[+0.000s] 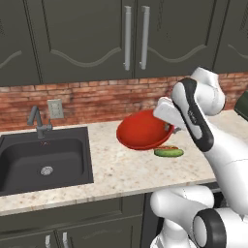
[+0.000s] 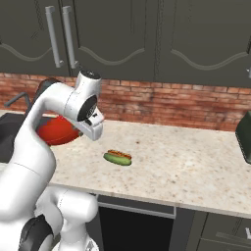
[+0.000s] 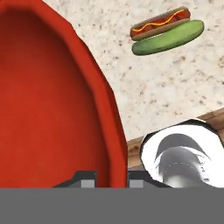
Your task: Dump the cucumber and hot dog from the bowl so the bowl can be washed. Place the bowl in the sink after clearing the leftovers.
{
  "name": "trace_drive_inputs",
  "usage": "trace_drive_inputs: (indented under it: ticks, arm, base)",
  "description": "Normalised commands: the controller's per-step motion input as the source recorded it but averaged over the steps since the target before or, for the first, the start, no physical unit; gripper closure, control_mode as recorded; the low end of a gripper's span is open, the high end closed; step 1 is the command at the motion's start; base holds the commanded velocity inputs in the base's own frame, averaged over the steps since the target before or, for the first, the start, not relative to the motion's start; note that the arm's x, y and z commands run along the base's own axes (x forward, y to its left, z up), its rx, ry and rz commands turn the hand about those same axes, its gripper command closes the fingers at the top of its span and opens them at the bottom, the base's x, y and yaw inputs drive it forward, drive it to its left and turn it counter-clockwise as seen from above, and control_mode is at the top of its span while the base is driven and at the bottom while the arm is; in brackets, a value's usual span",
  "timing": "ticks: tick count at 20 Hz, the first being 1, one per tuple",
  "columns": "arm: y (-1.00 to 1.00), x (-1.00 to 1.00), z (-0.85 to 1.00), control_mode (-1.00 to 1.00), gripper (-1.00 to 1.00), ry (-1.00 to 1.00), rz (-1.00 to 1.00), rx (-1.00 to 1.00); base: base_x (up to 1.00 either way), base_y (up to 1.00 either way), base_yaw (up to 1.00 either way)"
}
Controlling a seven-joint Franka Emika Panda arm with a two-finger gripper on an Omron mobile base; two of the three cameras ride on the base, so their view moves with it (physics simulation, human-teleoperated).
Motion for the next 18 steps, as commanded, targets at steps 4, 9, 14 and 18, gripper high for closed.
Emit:
trace_drive_inputs:
  ticks: [4, 9, 14, 18]
  arm:
    - [0.73, 0.05, -0.37, -1.0, 1.0, -0.03, 0.21, 0.63]
    - [0.91, 0.14, -0.43, -1.0, 1.0, 0.0, 0.15, 0.37]
    - [0.31, 0.01, -0.04, -1.0, 1.0, 0.01, 0.03, 0.0]
    - [0.61, 0.4, -0.11, -1.0, 1.0, 0.02, 0.0, -0.1]
  base:
    - [0.0, 0.0, 0.0]
    - [0.0, 0.0, 0.0]
    - [0.0, 0.0, 0.0]
    - [0.0, 0.0, 0.0]
